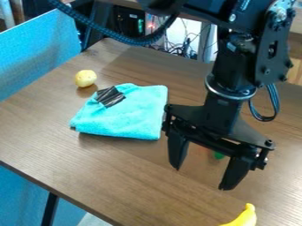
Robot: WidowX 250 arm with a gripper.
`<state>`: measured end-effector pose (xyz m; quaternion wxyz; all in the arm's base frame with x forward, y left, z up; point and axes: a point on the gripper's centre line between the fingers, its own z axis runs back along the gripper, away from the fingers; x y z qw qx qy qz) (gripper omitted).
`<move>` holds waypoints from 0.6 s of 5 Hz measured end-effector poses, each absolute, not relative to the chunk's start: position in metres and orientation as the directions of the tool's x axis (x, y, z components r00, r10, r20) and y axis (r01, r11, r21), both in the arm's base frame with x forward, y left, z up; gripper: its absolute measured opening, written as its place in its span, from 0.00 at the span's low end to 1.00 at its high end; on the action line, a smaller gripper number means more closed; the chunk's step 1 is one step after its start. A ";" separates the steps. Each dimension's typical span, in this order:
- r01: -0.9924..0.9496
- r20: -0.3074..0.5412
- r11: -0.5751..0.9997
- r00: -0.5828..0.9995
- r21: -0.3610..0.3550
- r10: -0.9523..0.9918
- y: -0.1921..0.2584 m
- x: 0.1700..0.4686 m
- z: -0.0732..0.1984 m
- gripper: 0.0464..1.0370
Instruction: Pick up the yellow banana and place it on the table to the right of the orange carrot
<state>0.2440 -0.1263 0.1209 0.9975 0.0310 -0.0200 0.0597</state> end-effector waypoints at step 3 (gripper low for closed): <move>-0.003 0.013 1.000 1.000 0.004 0.003 -0.142 0.252 0.094 0.96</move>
